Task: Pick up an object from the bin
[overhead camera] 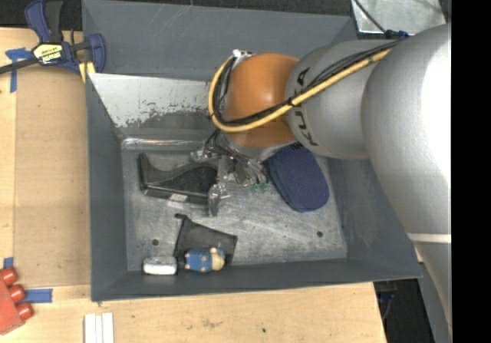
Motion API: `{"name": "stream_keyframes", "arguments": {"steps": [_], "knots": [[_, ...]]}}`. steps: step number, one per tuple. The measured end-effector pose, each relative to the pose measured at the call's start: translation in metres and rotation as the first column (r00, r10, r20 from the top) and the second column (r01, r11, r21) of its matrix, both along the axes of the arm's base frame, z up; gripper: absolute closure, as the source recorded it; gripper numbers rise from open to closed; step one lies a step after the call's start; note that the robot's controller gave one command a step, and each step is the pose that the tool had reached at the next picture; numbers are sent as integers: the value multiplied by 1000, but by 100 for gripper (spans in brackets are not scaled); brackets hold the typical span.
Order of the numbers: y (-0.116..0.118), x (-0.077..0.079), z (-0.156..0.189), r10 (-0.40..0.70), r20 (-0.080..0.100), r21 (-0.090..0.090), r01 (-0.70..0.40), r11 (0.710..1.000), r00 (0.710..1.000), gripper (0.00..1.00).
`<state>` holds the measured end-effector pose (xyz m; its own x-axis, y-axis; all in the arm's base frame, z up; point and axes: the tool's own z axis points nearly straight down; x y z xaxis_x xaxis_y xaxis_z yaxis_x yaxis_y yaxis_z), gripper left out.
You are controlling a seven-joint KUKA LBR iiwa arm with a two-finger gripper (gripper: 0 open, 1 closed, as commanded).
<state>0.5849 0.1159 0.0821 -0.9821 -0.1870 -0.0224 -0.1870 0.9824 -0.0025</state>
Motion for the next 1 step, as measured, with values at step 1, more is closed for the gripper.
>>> {"name": "stream_keyframes", "arguments": {"steps": [1], "knots": [[2, 13, 123, -8, -17, -2, 8, 1000, 1000, 100]]}}
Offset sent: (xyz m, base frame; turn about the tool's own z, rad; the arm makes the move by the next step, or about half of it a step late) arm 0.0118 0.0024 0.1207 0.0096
